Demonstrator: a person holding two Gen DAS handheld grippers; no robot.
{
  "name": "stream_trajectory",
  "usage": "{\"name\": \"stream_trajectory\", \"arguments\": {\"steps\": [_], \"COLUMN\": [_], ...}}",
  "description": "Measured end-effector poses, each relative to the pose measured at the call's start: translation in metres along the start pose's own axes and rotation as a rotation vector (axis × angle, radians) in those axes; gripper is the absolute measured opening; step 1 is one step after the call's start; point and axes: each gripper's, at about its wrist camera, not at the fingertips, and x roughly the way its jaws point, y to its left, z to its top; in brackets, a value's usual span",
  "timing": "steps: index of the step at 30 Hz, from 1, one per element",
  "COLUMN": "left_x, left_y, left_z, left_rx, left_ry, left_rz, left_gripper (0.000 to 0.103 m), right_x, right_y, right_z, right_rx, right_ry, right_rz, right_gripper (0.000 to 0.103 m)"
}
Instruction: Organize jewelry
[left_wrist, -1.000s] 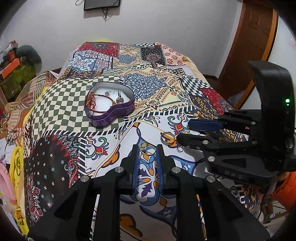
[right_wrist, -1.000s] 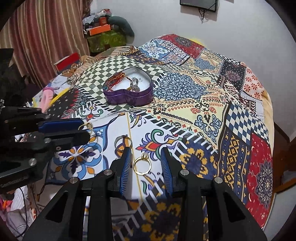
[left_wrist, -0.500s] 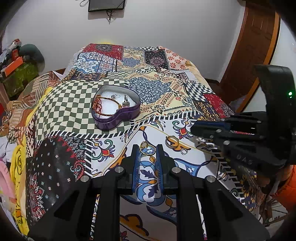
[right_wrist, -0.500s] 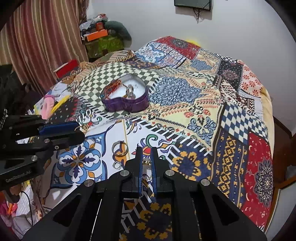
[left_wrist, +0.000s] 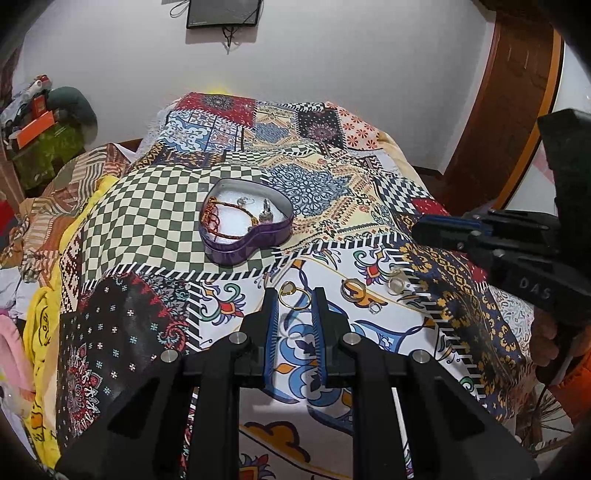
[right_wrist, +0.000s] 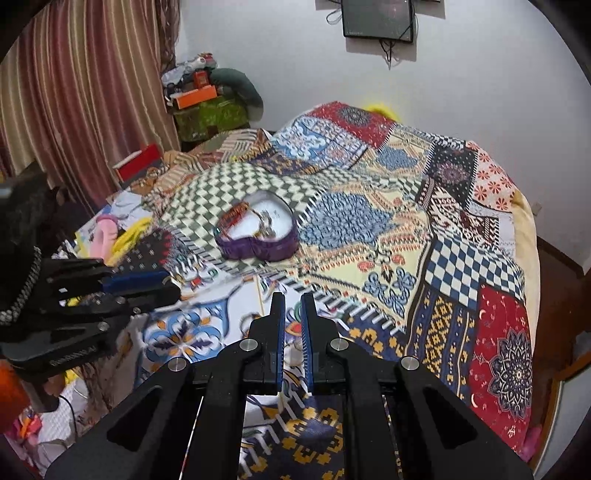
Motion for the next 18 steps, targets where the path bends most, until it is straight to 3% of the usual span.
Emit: {"name": "stream_trajectory", "arguments": {"steps": [7, 18], "left_x": [-0.004, 0.007], "left_y": [0.010, 0.015], "left_z": [0.004, -0.004], "left_rx": [-0.020, -0.035], "left_ry": [-0.020, 0.014], "left_rz": [0.007, -0.002], "left_gripper": [0.017, 0.017], "right_x": [0.004, 0.050], "right_y": [0.001, -0.004], "right_z": [0.013, -0.015], "right_rx": [0.002, -0.026], "right_ry": [-0.014, 0.176], "right_rz": [-0.009, -0.036], "right_gripper": [0.007, 0.008]}}
